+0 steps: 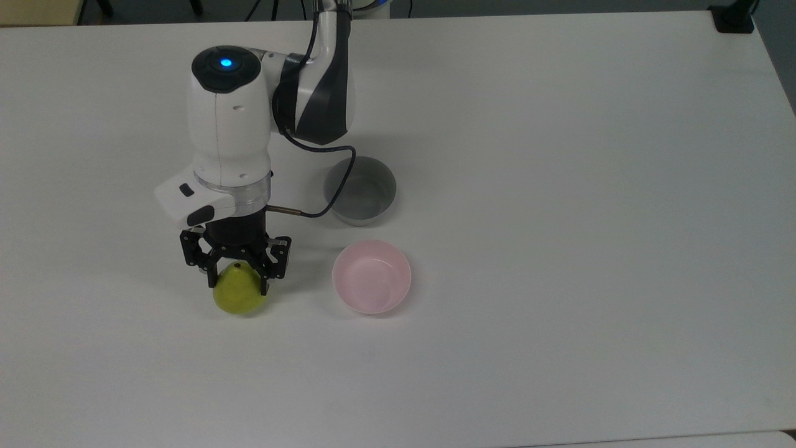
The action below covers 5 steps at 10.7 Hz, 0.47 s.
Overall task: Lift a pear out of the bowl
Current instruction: 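Lower the pear onto the table and open the gripper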
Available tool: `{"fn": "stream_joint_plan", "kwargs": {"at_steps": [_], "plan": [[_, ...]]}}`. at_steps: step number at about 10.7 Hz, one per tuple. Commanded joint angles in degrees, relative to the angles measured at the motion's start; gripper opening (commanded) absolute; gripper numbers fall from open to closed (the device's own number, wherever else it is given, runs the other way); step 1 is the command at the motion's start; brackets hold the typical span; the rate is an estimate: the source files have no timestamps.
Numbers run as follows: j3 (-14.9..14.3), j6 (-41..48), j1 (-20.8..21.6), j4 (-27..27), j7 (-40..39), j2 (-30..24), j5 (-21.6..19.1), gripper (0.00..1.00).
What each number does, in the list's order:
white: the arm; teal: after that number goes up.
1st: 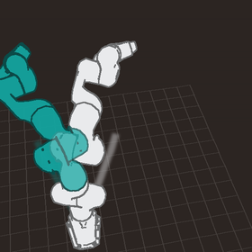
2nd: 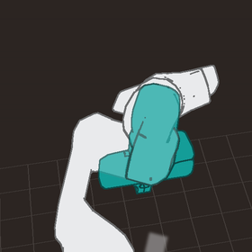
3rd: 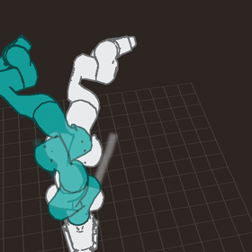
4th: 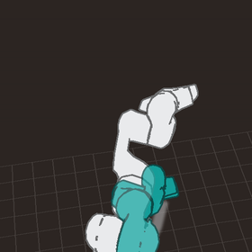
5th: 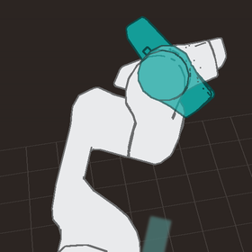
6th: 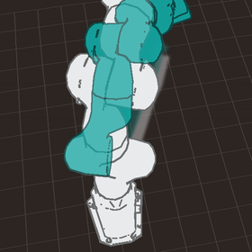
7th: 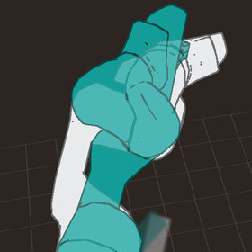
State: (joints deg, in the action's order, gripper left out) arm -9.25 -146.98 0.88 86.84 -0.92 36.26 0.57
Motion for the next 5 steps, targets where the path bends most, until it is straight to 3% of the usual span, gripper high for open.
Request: {"fn": "stream_joint_plan", "kwargs": {"at_steps": [1,2,5], "plan": [[-0.2,-1.2,0.3,-0.4,0.0,0.8,2.3,0.81],[-0.2,-1.2,0.2,-0.4,0.2,0.7,2.2,1.0],[-0.2,-0.6,0.4,-0.1,0.3,-1.8,2.2,1.0]]}}
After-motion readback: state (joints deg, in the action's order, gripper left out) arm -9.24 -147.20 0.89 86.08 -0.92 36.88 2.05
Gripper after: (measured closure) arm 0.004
